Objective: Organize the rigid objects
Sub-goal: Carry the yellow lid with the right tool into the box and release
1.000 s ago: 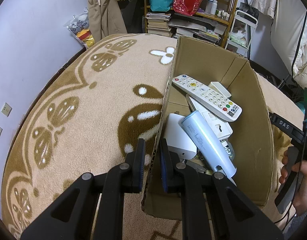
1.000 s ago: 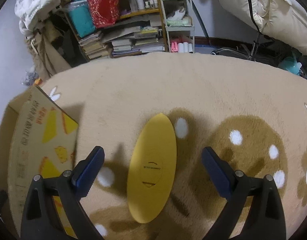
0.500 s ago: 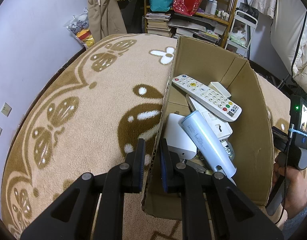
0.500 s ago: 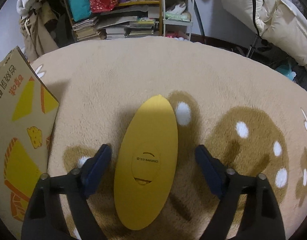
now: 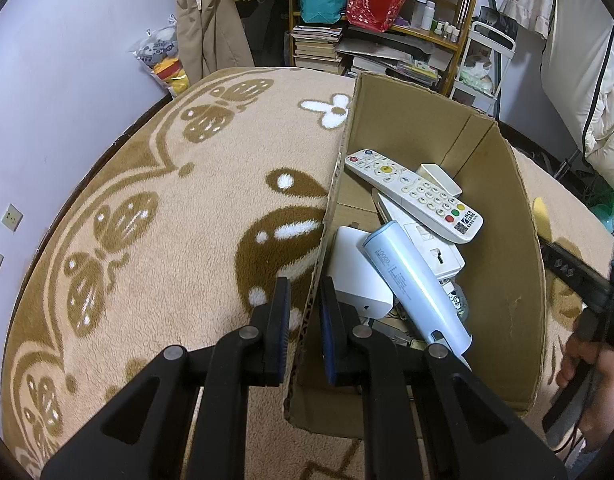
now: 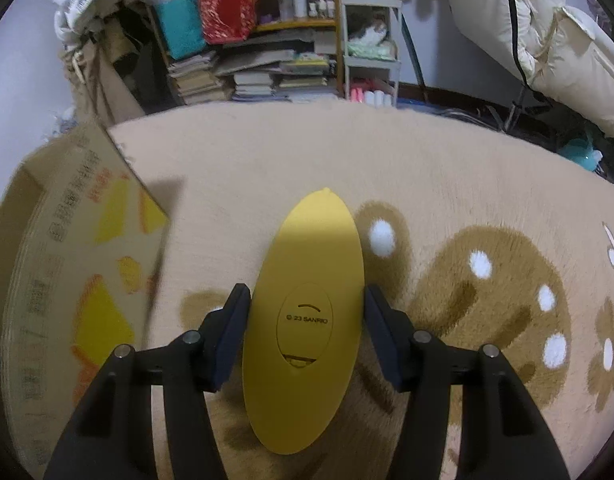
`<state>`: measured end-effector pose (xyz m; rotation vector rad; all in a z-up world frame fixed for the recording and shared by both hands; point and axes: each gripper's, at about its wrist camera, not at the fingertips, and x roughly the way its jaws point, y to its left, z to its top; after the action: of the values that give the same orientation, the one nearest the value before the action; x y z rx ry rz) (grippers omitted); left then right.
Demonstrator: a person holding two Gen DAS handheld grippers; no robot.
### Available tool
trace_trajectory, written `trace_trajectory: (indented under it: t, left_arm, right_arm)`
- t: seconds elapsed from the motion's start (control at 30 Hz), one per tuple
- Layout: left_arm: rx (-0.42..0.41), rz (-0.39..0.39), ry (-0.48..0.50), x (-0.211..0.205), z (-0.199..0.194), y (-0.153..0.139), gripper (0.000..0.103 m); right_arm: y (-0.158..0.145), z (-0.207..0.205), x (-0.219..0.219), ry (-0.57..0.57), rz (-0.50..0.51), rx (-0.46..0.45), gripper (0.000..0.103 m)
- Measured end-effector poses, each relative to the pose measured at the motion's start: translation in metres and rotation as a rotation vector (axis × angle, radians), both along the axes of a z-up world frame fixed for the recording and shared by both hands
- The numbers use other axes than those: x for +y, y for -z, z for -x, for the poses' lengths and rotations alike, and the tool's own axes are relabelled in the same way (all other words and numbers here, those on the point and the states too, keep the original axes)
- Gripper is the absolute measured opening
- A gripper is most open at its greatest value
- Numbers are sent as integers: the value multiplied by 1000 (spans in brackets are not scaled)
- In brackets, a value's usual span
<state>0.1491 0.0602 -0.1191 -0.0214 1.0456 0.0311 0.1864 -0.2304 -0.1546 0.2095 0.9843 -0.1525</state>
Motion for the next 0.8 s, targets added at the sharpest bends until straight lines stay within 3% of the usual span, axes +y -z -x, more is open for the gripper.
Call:
trace_trajectory:
  t: [0.37, 0.63, 0.8]
  left_arm:
    - [0, 1, 0, 0, 0, 0, 13]
    - [0, 1, 0, 0, 0, 0, 13]
    - [0, 1, 0, 1, 0, 0, 13]
  right_arm:
    - [-71, 7, 27, -101, -126, -191, 62]
    - [-105, 10, 65, -214, -181, -267, 62]
    - [-109, 11, 92, -293, -208, -266, 62]
